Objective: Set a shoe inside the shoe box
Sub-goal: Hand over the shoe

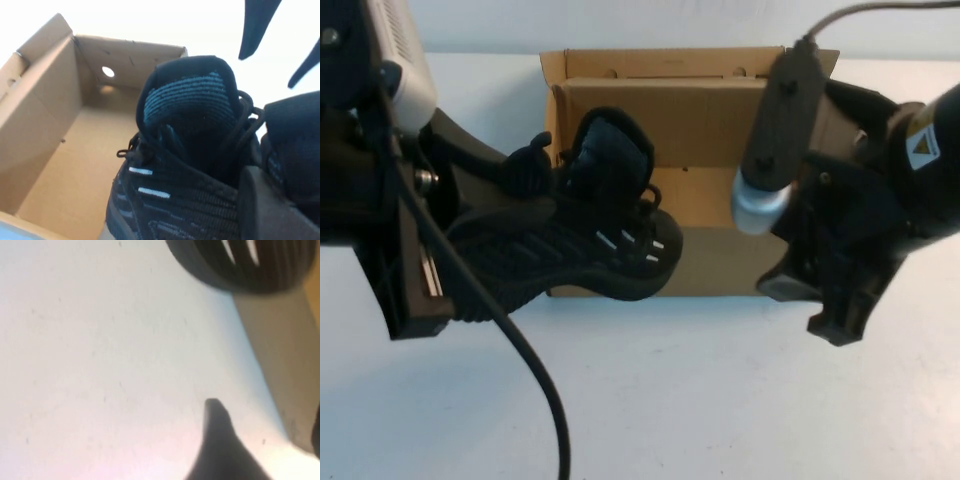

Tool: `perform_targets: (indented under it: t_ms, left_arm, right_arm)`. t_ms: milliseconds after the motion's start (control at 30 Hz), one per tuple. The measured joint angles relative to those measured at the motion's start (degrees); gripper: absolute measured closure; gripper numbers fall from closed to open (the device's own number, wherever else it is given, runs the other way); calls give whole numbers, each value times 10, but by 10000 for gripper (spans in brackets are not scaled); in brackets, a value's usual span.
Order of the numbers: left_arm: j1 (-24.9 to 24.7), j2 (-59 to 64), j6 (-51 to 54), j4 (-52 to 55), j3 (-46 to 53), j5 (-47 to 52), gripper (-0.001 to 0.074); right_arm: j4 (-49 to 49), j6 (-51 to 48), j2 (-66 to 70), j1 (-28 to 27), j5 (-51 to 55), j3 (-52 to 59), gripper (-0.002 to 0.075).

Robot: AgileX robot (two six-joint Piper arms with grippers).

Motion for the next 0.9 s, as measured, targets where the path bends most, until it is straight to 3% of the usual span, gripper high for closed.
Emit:
perform_targets:
  t_ms: [167, 367, 433, 567, 733, 900]
  left_arm:
    - [17, 12, 34, -23, 0, 47, 670]
    - [18, 29, 51, -49, 0, 60, 670]
    - [19, 34, 63, -60, 0, 57, 670]
    - [20, 41, 87, -90, 0, 56, 671]
    - [41, 41, 104, -124, 0, 66, 671]
    - [63, 41, 132, -175, 0, 101, 671]
  right_arm:
    - [-8, -2, -3, -15, 12, 13, 461]
    - [-85, 28, -2, -17, 30, 13, 544]
    - [-78, -3, -2, -24, 18, 13, 566]
    - [72, -174, -13, -73, -27, 13, 587]
    - [317, -402, -29, -217, -18, 13, 593]
    - [497, -520, -17, -324, 30, 14, 593]
